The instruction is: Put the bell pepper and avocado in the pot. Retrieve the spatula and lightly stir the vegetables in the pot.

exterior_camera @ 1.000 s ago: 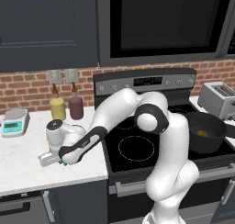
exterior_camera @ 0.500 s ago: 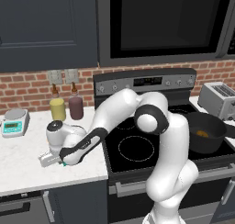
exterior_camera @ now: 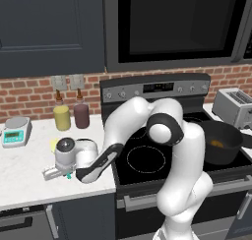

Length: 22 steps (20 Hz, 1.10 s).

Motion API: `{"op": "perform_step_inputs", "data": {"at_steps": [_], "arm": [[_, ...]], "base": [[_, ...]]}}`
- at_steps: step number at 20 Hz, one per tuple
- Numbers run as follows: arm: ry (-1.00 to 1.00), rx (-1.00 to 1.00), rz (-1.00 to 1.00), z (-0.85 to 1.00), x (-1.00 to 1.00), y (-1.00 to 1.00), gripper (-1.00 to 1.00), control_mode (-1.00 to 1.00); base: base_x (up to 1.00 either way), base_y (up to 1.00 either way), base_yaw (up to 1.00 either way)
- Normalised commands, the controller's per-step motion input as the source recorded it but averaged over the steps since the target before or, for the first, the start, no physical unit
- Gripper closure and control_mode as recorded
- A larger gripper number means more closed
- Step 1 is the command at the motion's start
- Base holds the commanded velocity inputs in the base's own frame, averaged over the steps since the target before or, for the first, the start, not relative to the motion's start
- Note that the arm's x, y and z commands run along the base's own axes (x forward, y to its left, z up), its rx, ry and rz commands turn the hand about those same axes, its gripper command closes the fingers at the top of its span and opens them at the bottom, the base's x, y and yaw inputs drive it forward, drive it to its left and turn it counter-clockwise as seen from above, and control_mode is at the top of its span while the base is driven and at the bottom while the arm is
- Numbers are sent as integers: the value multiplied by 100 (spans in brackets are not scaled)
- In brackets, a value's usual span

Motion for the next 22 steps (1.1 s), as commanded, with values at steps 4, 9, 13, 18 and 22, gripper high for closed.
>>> {"op": "perform_step_inputs", "data": {"at_steps": [4,9,13,18,22], "arm": [[25,5,0,11,6,-11,100,-100],[9,14,0,57,-62,-22,100,-100],[-15,12,0,51,-100,-34,100,-100],[-5,21,0,83,-75,-24,100,-100],[0,25,0,100,-53,-15,100,-100]], "base": [[0,0,0],[0,0,0],[0,0,0],[0,0,0],[0,0,0]]}}
